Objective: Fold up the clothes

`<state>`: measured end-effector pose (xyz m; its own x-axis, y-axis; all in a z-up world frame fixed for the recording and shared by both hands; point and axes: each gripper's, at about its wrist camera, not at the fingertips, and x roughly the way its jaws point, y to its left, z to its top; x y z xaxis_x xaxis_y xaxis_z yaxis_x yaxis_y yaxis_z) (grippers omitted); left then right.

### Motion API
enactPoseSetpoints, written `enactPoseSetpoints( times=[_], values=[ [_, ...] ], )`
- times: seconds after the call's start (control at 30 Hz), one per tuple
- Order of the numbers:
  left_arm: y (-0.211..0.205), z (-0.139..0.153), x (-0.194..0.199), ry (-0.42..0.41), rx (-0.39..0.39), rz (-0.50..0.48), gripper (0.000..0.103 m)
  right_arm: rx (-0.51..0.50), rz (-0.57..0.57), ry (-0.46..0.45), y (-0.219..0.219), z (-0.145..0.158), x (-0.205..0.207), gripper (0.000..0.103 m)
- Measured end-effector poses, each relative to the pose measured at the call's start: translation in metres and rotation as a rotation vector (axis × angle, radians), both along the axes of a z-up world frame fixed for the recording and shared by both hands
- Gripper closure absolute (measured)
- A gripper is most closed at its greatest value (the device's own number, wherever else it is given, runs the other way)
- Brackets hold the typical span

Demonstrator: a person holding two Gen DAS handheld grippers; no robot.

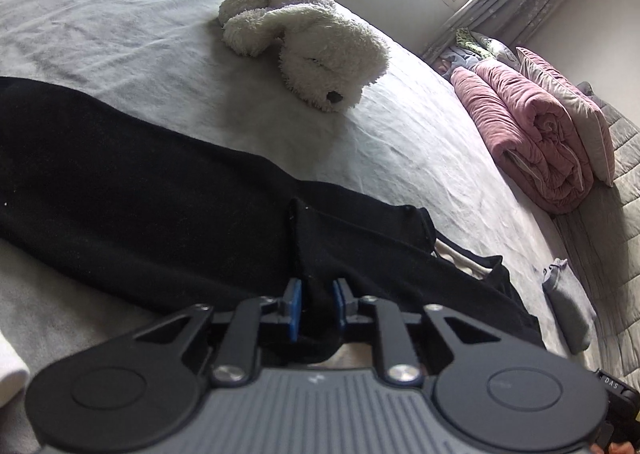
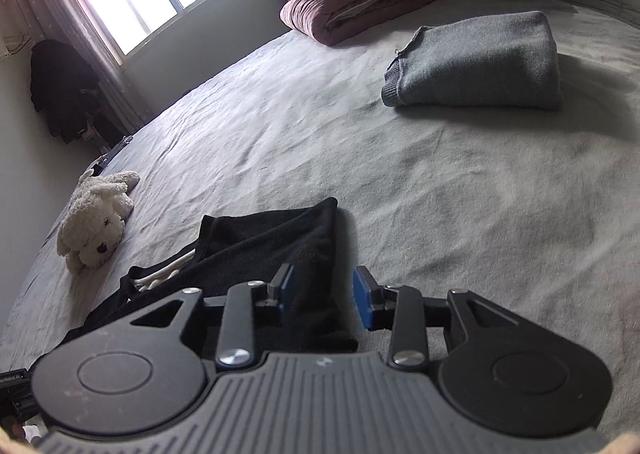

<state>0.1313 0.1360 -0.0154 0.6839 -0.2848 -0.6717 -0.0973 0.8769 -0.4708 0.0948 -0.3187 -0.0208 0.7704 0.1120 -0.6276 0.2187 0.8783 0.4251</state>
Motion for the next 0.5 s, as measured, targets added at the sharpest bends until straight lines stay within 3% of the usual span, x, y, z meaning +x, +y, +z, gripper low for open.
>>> enactPoseSetpoints(
  times=[0.1,0.13,0.17,0.3,0.37,0.43,0.5],
  values=[
    [0.001,0.006,-0.004,-0.014,0.015,-0.015,0.099,0.006,0.040,0.045,0.004,-0.008,0.000,0.066],
    [0.003,0.009,-0.005,-0.017,0.015,-0.017,0.099,-0.009,0.052,0.045,0.005,-0.007,0.000,0.072],
    [0.004,0.012,-0.006,-0.019,0.014,-0.019,0.099,-0.025,0.065,0.045,0.007,-0.006,0.001,0.089],
    [0.010,0.021,-0.011,-0.015,-0.001,-0.028,0.100,-0.077,0.085,0.033,0.005,0.002,0.001,0.092],
    [0.009,0.020,-0.011,-0.004,0.046,-0.039,0.103,-0.112,0.088,0.048,0.003,0.000,0.002,0.092],
    [0.005,0.010,-0.007,0.058,0.128,-0.061,0.103,-0.135,0.096,0.069,0.002,-0.006,0.003,0.092],
    [0.008,-0.002,-0.005,0.104,0.144,-0.074,0.102,-0.143,0.112,0.082,0.001,-0.014,0.003,0.092]
  ],
)
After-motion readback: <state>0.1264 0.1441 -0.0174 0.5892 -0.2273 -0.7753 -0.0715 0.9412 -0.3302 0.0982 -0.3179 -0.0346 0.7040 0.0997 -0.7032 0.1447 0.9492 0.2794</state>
